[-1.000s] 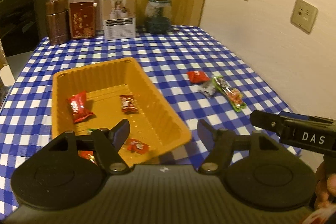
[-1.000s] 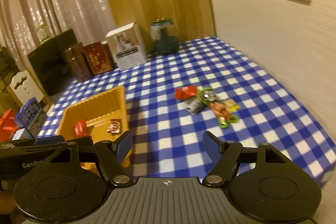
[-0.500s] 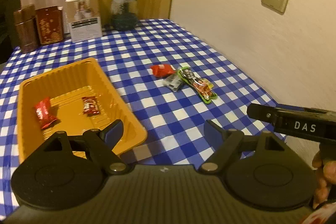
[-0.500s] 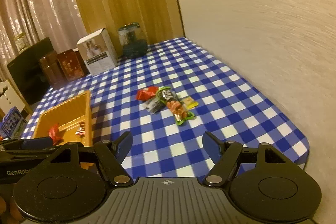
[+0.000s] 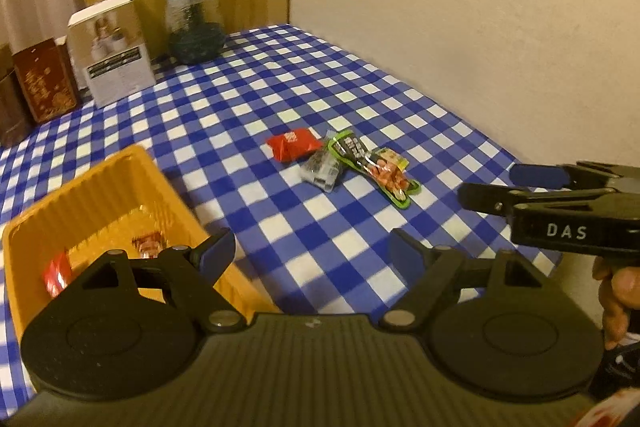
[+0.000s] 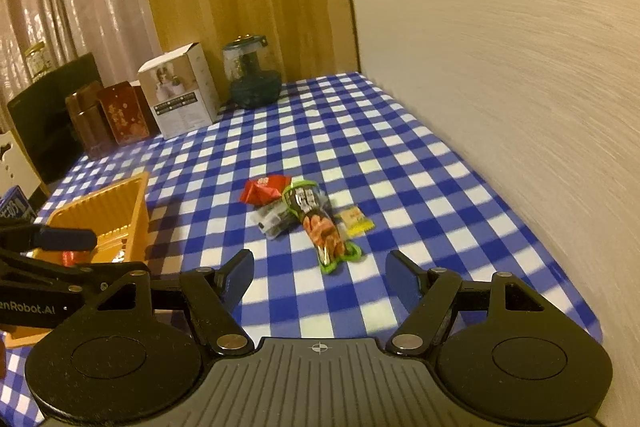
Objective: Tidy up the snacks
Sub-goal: 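Move both open tools back to the remaining snacks, then grasp a green-and-black sausage packet with the right tool while the left tool grasps a clear seaweed packet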
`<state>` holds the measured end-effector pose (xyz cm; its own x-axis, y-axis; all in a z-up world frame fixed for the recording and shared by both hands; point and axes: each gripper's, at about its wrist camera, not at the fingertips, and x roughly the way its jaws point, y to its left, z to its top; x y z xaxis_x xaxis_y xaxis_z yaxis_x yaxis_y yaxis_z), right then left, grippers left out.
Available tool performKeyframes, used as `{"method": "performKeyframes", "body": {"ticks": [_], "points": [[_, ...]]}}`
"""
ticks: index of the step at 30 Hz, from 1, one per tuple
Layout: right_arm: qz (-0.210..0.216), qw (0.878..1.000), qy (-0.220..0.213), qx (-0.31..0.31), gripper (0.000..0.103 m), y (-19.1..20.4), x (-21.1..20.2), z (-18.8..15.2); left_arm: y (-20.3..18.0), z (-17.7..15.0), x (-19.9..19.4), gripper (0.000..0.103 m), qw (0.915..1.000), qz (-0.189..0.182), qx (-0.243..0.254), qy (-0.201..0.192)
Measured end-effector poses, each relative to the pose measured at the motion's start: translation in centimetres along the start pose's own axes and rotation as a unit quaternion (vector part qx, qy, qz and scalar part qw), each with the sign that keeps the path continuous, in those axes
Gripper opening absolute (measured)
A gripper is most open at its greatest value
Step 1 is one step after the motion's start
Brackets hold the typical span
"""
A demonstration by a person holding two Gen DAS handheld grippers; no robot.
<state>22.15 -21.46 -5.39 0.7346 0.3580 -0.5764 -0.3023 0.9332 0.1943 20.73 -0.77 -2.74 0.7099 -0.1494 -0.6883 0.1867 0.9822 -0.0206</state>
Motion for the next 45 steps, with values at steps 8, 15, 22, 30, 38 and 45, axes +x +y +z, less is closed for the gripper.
{"method": "performKeyframes", "body": {"ticks": [8, 15, 22, 30, 38, 45], "points": [[0.006, 0.999, 0.009, -0.041, 0.068, -1.0, 5.5, 1.2, 1.8, 3.1, 4.3, 0.082, 0.9993, -0.011, 0.030, 0.019], [0.022, 0.998, 0.034, -0.053, 0.051, -1.5, 10.3, 1.6, 3.4, 4.6, 7.8, 0.082, 0.9979, -0.025, 0.041, 0.042], [0.018, 0.994, 0.059, -0.087, 0.040, -0.8, 13.8, 1.8, 3.5, 5.6, 9.9, 0.082, 0.9954, -0.040, 0.066, 0.057], [0.001, 0.989, 0.084, -0.124, 0.032, -0.1, 15.5, 1.2, 3.6, 5.9, 11.6, 0.082, 0.9939, -0.045, 0.071, 0.072], [0.000, 0.993, 0.070, -0.099, 0.030, -0.4, 14.1, 1.4, 2.5, 6.5, 12.8, 0.081, 0.9913, -0.056, 0.087, 0.082], [-0.028, 0.998, 0.039, -0.036, 0.030, -2.6, 11.7, 1.8, 1.0, 7.3, 15.1, 0.066, 0.9846, -0.079, 0.115, 0.105]]}}
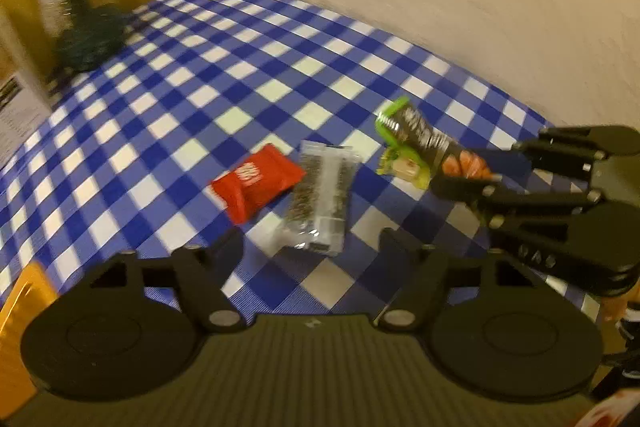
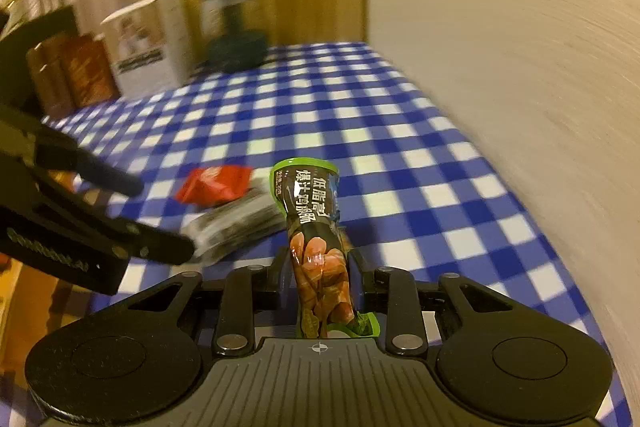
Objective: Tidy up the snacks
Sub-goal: 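Grasp a green-and-black sausage packet with the right tool while the left tool grasps a clear seaweed packet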
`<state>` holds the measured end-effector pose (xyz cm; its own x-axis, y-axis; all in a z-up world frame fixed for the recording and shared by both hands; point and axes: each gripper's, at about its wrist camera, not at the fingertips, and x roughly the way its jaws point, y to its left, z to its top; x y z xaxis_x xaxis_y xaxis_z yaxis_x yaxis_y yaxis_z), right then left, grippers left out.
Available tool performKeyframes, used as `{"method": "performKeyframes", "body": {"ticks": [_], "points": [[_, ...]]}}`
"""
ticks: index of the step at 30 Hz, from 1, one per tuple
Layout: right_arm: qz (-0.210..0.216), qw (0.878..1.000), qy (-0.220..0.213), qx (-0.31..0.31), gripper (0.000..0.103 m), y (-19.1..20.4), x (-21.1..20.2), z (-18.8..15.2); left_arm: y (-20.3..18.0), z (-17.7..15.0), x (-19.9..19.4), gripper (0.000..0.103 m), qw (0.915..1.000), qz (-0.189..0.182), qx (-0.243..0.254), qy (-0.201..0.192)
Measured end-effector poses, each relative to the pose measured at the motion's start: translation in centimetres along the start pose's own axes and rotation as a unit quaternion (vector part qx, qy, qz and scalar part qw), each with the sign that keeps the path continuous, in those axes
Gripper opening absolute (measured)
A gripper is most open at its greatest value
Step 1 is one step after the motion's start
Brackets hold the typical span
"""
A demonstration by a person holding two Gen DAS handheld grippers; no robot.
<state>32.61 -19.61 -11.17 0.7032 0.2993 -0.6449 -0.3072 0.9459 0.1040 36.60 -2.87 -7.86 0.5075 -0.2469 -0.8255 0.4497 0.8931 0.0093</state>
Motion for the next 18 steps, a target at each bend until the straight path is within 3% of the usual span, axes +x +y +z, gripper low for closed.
{"method": "performKeyframes", "body": {"ticks": [2, 9, 18], "points": [[-0.006, 1.000, -0.003, 0.014, 0.030, -0.6, -0.1, 0.1, -0.2, 0.5, 1.0, 0.062, 0.9999, -0.004, 0.008, 0.008], [-0.006, 1.000, -0.001, 0.028, 0.030, -1.3, 0.4, 0.1, 0.0, 1.7, 4.0, 0.061, 0.9992, -0.019, 0.006, 0.036], [-0.009, 0.999, 0.008, 0.044, 0.030, -1.9, 0.8, -0.2, 0.2, 2.8, 5.9, 0.056, 0.9985, -0.032, -0.007, 0.045]]}}
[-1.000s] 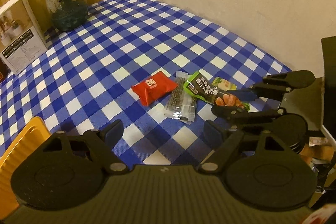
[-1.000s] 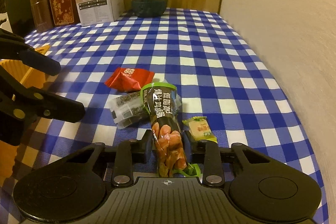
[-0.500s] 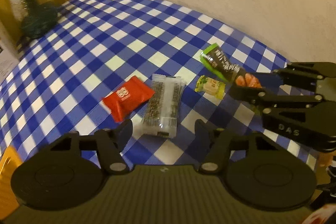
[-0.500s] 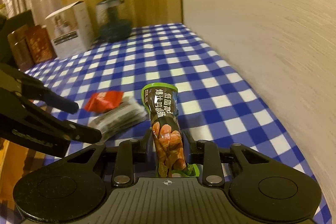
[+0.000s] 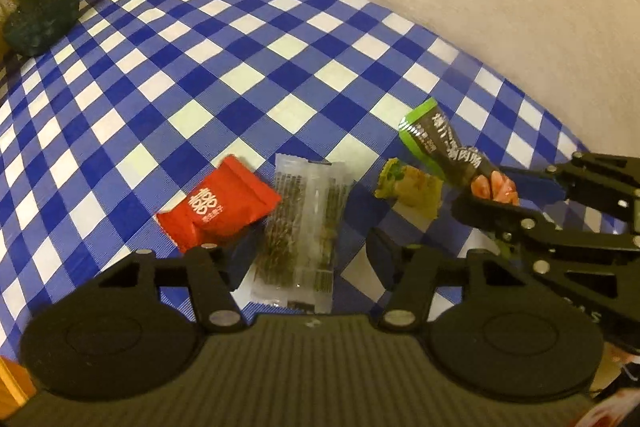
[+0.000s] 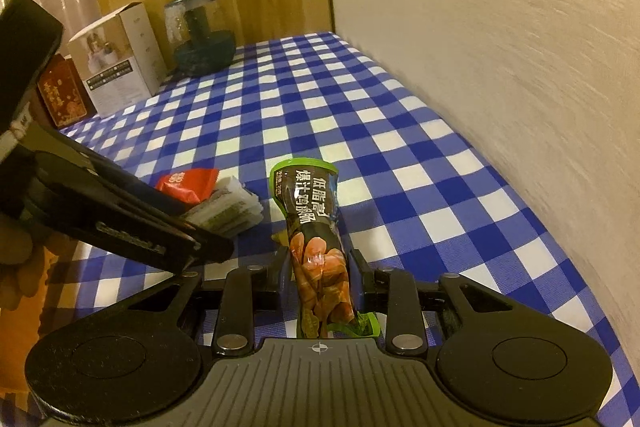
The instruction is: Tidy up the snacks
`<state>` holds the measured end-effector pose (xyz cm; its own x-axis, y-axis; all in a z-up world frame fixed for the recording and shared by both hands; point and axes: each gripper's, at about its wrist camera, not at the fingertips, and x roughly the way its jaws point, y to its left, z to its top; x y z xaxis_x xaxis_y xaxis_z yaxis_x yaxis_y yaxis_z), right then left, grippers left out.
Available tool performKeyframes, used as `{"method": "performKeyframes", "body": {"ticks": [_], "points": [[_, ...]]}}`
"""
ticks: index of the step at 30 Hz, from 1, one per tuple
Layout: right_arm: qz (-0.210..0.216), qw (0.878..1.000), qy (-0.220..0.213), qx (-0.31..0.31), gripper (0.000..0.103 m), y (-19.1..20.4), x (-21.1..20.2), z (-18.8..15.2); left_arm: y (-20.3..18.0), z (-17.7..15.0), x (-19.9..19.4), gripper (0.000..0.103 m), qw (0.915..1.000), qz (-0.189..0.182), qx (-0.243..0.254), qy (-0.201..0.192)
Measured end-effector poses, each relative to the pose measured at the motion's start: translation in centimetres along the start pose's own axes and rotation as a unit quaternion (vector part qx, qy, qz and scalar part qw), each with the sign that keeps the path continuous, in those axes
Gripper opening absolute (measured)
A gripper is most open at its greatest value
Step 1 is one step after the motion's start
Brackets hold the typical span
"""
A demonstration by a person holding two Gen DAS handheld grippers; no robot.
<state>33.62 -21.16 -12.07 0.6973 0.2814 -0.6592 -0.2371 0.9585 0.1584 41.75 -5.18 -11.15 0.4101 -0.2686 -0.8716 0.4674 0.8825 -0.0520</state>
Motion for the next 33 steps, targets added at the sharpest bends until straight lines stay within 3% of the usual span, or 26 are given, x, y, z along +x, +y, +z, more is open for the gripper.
{"method": "performKeyframes", "body": {"ticks": [6, 8, 21, 33], "points": [[-0.002, 1.000, 0.001, -0.001, 0.030, 0.2, 0.0, -0.1, -0.8, 0.0, 0.5, 0.047, 0.9998, 0.018, 0.007, 0.001], [-0.006, 1.000, 0.000, -0.002, 0.030, 0.2, 0.0, -0.1, -0.8, 0.0, 0.4, 0.038, 0.9998, 0.019, 0.001, 0.001], [-0.027, 0.999, -0.018, -0.018, 0.030, 0.8, -1.6, -0.4, -2.3, -2.2, -2.2, 0.036, 0.9990, 0.039, -0.023, 0.003], [-0.035, 0.998, -0.052, -0.012, 0.030, 2.0, -6.8, -2.7, -5.2, -4.4, -6.8, 0.036, 0.9990, 0.031, -0.026, -0.019]]}}
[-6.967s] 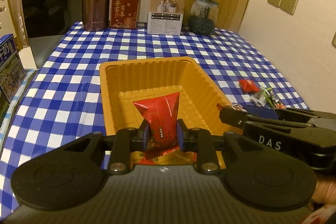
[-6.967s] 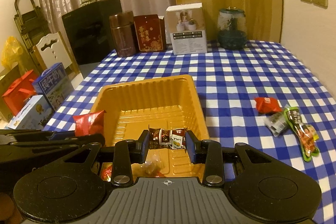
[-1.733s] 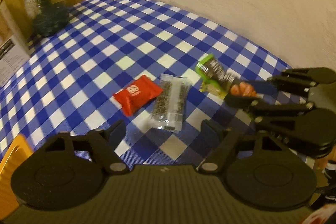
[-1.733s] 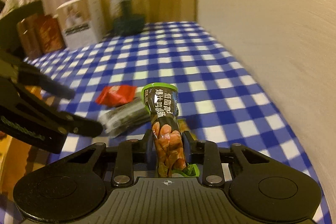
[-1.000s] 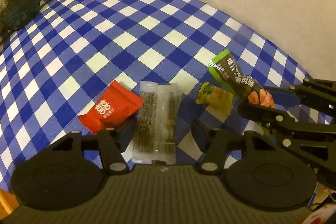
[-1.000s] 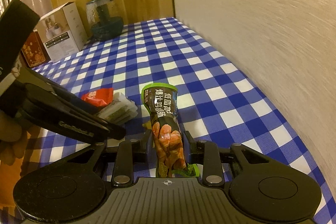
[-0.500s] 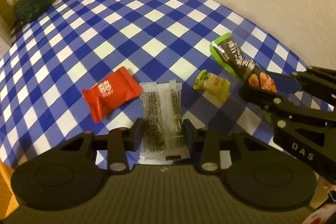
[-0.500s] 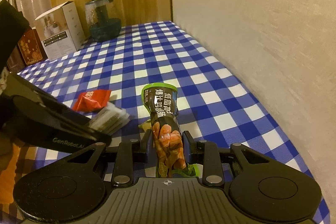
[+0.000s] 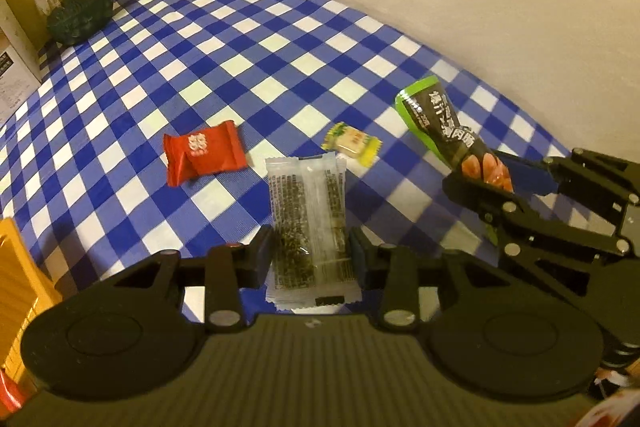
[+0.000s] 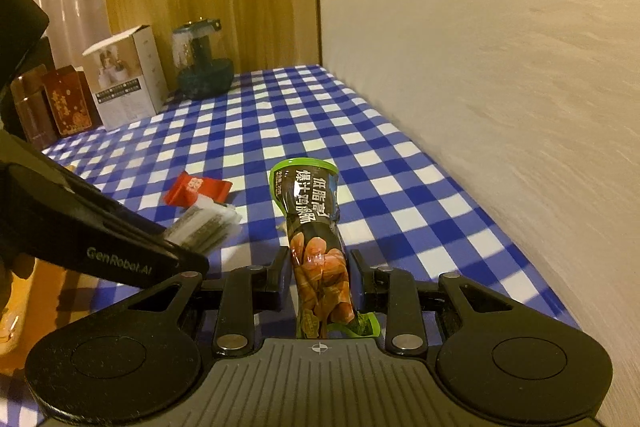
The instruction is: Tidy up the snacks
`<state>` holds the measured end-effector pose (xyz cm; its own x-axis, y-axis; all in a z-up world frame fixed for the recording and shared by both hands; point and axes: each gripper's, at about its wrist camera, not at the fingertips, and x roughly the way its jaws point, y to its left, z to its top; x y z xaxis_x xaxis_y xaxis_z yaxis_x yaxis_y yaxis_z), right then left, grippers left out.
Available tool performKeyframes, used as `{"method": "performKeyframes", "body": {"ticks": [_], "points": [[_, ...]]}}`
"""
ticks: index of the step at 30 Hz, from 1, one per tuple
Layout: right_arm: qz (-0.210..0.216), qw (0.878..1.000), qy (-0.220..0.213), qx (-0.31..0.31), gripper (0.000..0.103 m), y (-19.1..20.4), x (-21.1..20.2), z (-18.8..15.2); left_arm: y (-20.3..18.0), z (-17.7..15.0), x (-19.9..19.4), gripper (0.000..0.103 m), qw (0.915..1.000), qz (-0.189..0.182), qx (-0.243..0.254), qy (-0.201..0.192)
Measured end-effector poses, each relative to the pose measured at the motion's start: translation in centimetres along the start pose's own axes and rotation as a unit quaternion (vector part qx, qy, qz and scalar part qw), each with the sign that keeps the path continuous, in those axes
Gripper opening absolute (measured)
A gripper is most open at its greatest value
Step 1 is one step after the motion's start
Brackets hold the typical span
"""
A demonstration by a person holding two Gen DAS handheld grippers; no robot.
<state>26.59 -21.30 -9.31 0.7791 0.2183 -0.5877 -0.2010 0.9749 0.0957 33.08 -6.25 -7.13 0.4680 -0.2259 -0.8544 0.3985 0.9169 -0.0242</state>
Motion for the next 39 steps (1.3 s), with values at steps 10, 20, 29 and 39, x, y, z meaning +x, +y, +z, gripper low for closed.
{"method": "performKeyframes", "body": {"ticks": [10, 20, 29, 39], "points": [[-0.003, 1.000, -0.017, 0.010, 0.030, 0.4, -4.3, -1.3, -2.0, -2.9, -4.7, 0.036, 0.9993, 0.000, -0.021, -0.030], [-0.002, 1.000, -0.026, 0.013, 0.030, 1.3, -8.3, -2.6, -4.1, -6.1, -9.4, 0.036, 0.9969, 0.017, -0.030, -0.070], [0.010, 0.999, -0.036, 0.002, 0.030, 2.7, -11.6, -2.8, -5.2, -10.0, -14.2, 0.036, 0.9923, 0.030, -0.059, -0.105], [0.043, 0.998, -0.042, -0.034, 0.030, 6.8, -15.0, -3.2, -4.0, -14.7, -18.9, 0.036, 0.9846, 0.058, -0.101, -0.130]]}}
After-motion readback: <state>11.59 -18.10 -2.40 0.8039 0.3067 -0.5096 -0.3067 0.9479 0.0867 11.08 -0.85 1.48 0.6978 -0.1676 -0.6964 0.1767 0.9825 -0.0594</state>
